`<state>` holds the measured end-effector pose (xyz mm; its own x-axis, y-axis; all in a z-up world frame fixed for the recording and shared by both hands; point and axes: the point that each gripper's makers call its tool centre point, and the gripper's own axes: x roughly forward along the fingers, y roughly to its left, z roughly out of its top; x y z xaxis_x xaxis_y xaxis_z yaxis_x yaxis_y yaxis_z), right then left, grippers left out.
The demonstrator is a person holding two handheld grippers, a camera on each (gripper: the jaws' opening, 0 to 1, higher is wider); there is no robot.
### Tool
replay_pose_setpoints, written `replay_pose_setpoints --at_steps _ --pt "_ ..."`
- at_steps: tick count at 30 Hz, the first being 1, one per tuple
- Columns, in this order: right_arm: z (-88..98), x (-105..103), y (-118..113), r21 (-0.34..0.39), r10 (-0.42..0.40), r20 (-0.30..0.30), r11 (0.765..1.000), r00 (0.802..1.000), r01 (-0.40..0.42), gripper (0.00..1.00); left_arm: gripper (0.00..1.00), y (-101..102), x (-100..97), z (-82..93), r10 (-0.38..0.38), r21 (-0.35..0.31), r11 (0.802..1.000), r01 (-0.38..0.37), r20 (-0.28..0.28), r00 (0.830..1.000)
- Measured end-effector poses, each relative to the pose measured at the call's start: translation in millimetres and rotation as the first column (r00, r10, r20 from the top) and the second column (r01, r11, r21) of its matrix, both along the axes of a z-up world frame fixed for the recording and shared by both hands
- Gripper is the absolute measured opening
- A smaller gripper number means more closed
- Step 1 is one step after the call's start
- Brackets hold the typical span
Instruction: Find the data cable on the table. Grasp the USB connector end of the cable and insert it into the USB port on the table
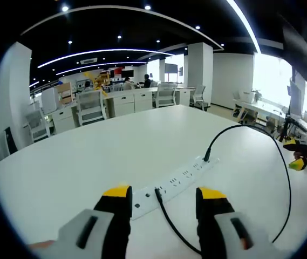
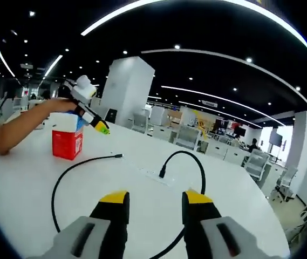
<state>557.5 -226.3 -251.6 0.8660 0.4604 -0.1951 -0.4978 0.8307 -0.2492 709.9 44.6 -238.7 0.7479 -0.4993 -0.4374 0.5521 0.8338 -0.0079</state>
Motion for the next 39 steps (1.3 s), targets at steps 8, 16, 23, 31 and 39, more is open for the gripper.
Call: replay_pose_setpoints --at_steps 8,16,23,31,39 --pt "-20.0 -8 3 0.067 -0.015 -0.004 0.998 1.000 0.015 0.41 0.47 0 5.3 1.6 0.000 -0.001 1.000 0.000 0.003 1.000" --pt "-24.9 -9 -7 0.131 -0.048 0.002 0.990 0.999 0.047 0.41 0.47 0 11.6 2.7 0.001 0.001 1.000 -0.001 0.001 1.000" --pt "-29.8 -12 -7 0.164 -0.060 0.001 0.985 0.998 0.059 0.40 0.47 0 10.9 2.3 0.002 0.005 1.000 -0.002 -0.001 1.000" --pt "-31.5 -9 -5 0.122 -0.063 0.023 0.991 0.998 0.060 0.40 0.47 0 10.0 1.1 0.003 0.010 1.000 -0.003 -0.007 1.000" --pt "-24.2 -9 -14 0.128 -0.089 0.047 0.988 0.995 0.082 0.40 0.47 0 8.7 1.6 0.004 0.009 1.000 -0.004 -0.001 1.000"
